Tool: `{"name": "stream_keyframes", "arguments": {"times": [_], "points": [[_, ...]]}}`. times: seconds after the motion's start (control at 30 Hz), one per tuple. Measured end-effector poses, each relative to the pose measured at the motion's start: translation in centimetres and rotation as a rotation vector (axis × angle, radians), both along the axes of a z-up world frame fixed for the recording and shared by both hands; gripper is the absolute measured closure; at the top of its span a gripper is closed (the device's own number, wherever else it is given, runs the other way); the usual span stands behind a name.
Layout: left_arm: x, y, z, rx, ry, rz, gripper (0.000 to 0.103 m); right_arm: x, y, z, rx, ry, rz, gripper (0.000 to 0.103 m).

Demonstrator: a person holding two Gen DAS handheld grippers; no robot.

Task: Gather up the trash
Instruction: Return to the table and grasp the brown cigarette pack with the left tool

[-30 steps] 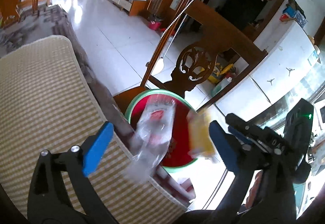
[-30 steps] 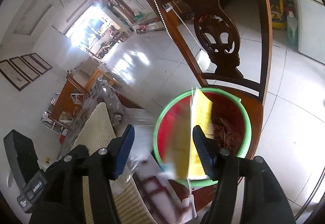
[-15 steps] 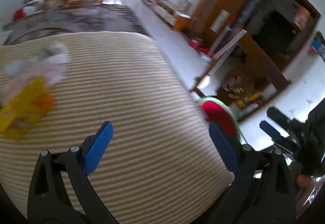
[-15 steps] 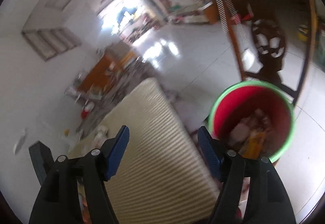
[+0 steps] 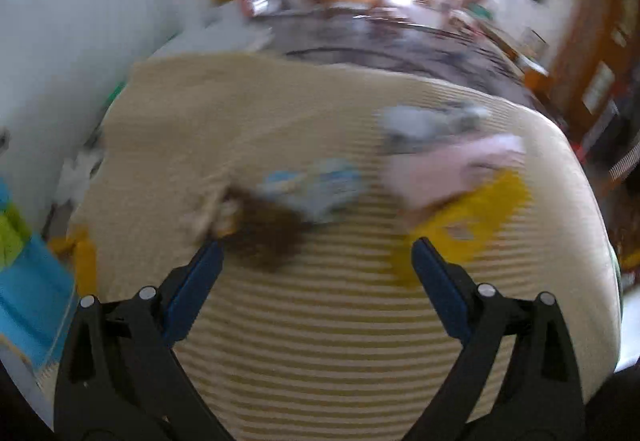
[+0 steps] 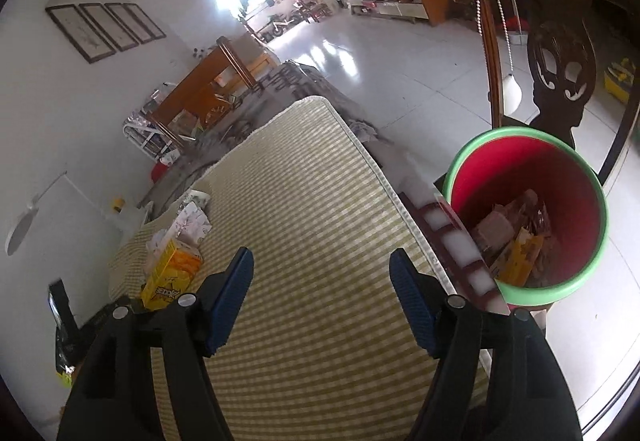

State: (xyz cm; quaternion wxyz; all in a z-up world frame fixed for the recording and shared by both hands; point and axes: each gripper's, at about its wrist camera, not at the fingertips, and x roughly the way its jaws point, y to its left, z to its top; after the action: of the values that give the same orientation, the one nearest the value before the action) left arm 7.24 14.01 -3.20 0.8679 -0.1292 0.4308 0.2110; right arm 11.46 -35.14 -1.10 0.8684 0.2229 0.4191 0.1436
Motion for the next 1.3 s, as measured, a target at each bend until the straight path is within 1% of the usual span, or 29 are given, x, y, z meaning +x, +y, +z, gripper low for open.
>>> {"name": "stream_keyframes", "arguments": {"times": [0.07,0.1,0.17,0.23,0.37,0.43,0.47,0.57,0.67,0.7,0.8,0.87,1.0,1.1,1.13,1.3], "points": [[-0.8,3.0,-1.2,-0.112,-0.001,0.096,0.01,0.1,0.3,0.1,-0.011,-0.001,0.002,0.034],[-1.2,4.6,-2.0,-0.213,-0.016,0.151,0.01,0.1,0.5,0.1,-0.022,-0.002,0.005,0.034],[-1.5,6.4,-3.0,-0.33,-0.048,0.226,0.01,0.1,0.8,0.2,-0.04,-0.005,0.009,0.034],[-1.5,7.7,-3.8,-0.393,-0.074,0.303,0.01,0.1,1.1,0.2,-0.06,-0.009,0.011,0.034],[-0.6,9.2,-4.3,-0.443,-0.108,0.4,0.01,0.3,1.3,0.1,-0.079,-0.007,0.016,0.034],[0.4,9.7,-4.5,-0.447,-0.106,0.429,0.01,0.4,1.2,-0.1,-0.079,-0.002,0.015,0.034],[0.2,9.1,-4.6,-0.445,-0.101,0.435,0.011,0.4,1.1,-0.1,-0.077,0.001,0.013,0.034],[1.3,9.1,-4.7,-0.413,-0.08,0.441,0.03,0.4,0.9,-0.2,-0.067,0.007,0.008,0.034],[0.5,9.3,-4.6,-0.401,-0.106,0.419,0.037,0.6,0.9,-0.2,-0.068,0.013,0.007,0.034],[0.2,9.1,-4.5,-0.396,-0.117,0.406,0.041,0.7,0.9,-0.3,-0.071,0.016,0.008,0.034],[-2.1,8.8,-3.6,-0.389,-0.15,0.37,0.048,0.7,1.2,-0.3,-0.089,0.02,0.016,0.034],[-3.0,8.5,-2.9,-0.378,-0.162,0.352,0.052,0.7,1.4,-0.4,-0.106,0.021,0.017,0.034],[-5.2,7.3,-1.5,-0.357,-0.198,0.329,0.053,0.9,2.1,-0.5,-0.153,0.032,0.024,0.034],[-6.6,6.8,-0.6,-0.298,-0.219,0.329,0.053,0.9,2.7,-0.7,-0.177,0.036,0.038,0.034],[-6.9,6.8,-0.5,-0.291,-0.222,0.327,0.053,0.9,2.8,-0.8,-0.178,0.037,0.041,0.034],[-7.7,6.3,1.1,-0.328,-0.265,0.297,0.053,1.0,4.0,-1.6,-0.158,0.063,0.057,0.034]]}}
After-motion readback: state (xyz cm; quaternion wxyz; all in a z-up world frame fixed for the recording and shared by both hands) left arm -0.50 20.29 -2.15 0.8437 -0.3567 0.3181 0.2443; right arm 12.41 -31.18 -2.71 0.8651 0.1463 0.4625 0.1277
